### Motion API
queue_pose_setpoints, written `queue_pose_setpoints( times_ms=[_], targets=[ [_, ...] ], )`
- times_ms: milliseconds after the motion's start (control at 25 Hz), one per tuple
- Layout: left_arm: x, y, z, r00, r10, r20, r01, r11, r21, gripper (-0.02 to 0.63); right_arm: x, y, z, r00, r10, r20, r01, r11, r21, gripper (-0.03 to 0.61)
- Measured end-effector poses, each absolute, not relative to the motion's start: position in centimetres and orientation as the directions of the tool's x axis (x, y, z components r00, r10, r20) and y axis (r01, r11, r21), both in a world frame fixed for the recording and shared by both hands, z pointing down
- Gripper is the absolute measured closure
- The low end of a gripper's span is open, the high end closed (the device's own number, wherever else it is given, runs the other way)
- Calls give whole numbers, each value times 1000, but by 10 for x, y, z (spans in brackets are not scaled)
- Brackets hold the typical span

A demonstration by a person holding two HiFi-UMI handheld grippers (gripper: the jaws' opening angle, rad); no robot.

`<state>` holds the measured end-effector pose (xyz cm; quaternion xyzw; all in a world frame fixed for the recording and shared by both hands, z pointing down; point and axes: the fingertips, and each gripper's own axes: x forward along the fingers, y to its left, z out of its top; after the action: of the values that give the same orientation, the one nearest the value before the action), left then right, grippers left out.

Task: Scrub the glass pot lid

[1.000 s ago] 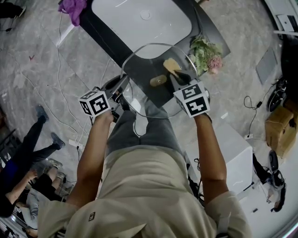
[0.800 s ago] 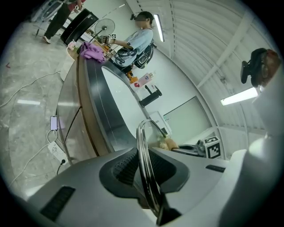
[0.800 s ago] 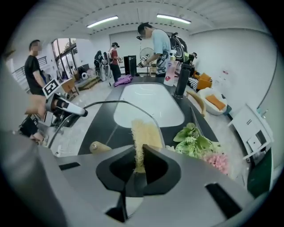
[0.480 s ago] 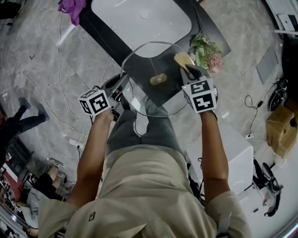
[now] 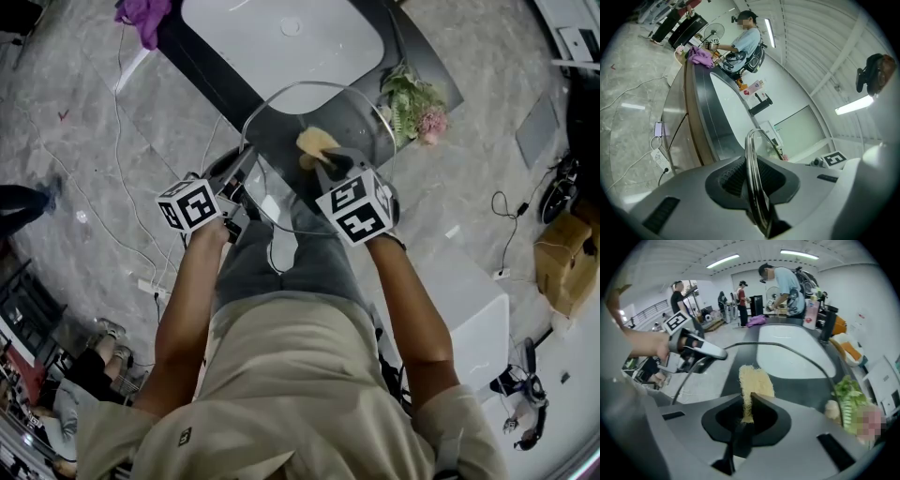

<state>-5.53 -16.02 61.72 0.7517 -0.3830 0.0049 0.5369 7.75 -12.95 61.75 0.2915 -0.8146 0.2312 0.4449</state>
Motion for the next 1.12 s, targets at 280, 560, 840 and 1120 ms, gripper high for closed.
queue_pose_setpoints(
  times_ms=[280,560,840,1120],
  targets=[
    [-56,-162,616,688,-592,419,-581,-104,807,546,-36,-41,596,-624,-5,781,-378,877,-296,537],
    [-56,-162,617,689,-592,417,-577,-101,810,546,-24,-42,598,-615,10,789,-393,863,-317,537],
    [-55,-162,618,695,-585,418,-577,-107,810,545,-9,-43,603,-600,5,800,-419,850,-320,537],
    [-56,-162,618,698,-581,418,-577,-111,809,545,55,-60,615,-518,-41,855,-529,800,-283,537]
  ],
)
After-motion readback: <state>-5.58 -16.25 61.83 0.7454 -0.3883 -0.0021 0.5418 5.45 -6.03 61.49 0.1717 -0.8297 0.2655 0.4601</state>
